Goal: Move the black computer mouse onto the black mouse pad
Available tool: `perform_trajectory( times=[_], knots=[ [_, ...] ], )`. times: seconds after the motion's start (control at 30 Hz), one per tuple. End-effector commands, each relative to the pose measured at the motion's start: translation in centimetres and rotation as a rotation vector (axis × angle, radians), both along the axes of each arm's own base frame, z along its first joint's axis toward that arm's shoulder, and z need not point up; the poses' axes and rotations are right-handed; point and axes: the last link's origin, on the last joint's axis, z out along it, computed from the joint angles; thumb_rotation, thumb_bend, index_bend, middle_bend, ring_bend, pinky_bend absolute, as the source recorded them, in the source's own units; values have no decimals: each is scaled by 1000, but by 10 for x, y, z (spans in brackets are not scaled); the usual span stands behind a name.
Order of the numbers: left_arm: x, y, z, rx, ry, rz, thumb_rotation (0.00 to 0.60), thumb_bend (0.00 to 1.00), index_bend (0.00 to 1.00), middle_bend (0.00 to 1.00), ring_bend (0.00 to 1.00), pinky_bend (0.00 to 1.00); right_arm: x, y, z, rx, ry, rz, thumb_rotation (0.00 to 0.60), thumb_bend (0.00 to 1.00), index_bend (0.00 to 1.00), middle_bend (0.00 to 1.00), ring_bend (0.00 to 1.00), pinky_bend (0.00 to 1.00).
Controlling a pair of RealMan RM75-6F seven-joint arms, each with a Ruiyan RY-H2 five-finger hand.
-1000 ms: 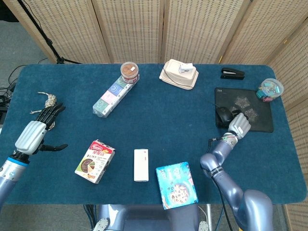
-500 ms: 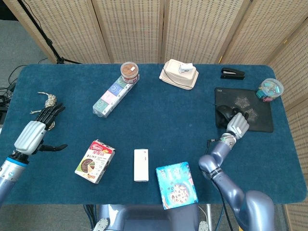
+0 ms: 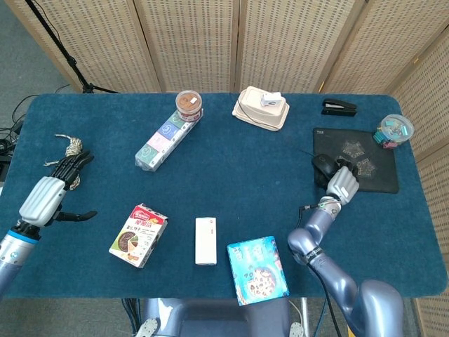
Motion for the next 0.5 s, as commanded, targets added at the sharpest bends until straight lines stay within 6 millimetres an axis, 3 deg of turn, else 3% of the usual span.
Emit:
perform_trajectory(
  times=[0.03,0.5],
  knots=[
    [0,0,0,0,0,0,600,24,0,0,0,0,0,1,-1,5,-1,2,600,518,167,106,0,136],
    [0,-1,1,2,-1,-3,600,24,0,0,0,0,20,4,11,-55,4,79,600,517,131,59,0,67]
  ],
)
